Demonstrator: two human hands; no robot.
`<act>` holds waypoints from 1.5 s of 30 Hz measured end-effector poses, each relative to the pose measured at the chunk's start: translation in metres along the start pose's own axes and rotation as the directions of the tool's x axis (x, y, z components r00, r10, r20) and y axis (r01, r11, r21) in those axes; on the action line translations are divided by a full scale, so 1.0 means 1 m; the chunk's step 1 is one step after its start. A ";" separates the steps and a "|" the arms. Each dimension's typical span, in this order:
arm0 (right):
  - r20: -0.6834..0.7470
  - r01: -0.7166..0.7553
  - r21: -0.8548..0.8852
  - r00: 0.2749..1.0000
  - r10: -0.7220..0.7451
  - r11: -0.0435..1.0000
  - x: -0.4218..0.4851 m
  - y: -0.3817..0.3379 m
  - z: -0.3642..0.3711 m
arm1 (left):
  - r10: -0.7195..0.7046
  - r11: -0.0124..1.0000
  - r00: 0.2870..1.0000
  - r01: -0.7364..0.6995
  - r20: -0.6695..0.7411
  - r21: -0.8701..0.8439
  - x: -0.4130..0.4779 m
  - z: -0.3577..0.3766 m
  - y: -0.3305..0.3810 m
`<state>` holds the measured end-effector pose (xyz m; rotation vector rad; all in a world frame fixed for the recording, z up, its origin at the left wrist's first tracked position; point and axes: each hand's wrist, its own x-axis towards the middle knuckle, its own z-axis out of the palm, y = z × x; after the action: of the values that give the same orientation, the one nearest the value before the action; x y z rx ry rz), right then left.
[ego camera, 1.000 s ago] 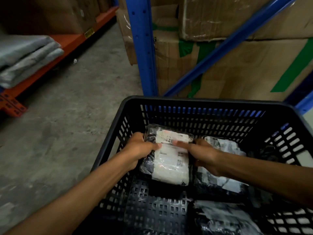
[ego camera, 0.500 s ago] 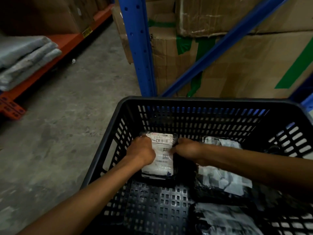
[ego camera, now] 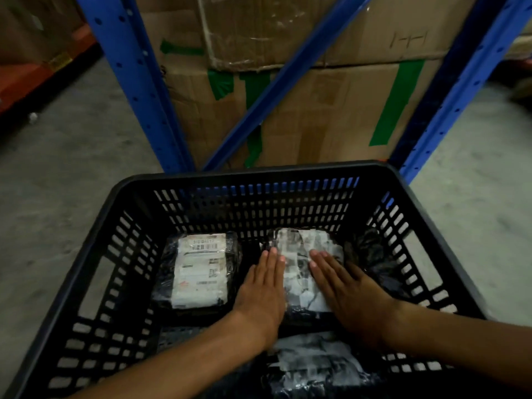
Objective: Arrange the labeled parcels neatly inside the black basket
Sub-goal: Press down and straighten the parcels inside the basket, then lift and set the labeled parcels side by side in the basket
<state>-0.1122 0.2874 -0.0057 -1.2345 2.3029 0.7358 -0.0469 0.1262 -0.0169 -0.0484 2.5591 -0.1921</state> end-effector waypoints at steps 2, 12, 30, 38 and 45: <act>-0.019 -0.039 0.002 0.999 0.039 0.999 0.004 -0.004 0.002 | -0.007 0.998 1.000 0.006 0.020 0.059 0.004 -0.001 0.000; -0.110 -0.065 0.081 0.991 0.074 0.995 0.013 -0.010 0.010 | 0.086 0.973 0.985 -0.051 -0.149 0.224 0.010 0.013 -0.004; -0.051 0.090 0.913 0.993 0.109 -0.398 -0.001 0.031 -0.068 | -0.179 -0.062 0.964 0.188 0.196 -0.980 -0.038 -0.066 -0.116; -0.014 0.091 0.927 0.977 0.211 -0.363 0.046 -0.026 -0.085 | -0.445 -0.235 0.880 0.061 0.163 -0.970 -0.050 -0.015 -0.140; 0.048 -0.010 0.959 0.990 0.129 -0.282 0.098 -0.071 -0.125 | -0.649 0.412 0.756 0.255 -0.085 -0.875 -0.035 -0.019 -0.177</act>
<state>-0.1170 0.1152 0.0154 -0.1450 1.8448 -1.2644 -0.0293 -0.0434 0.0438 -1.2487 2.7202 0.9562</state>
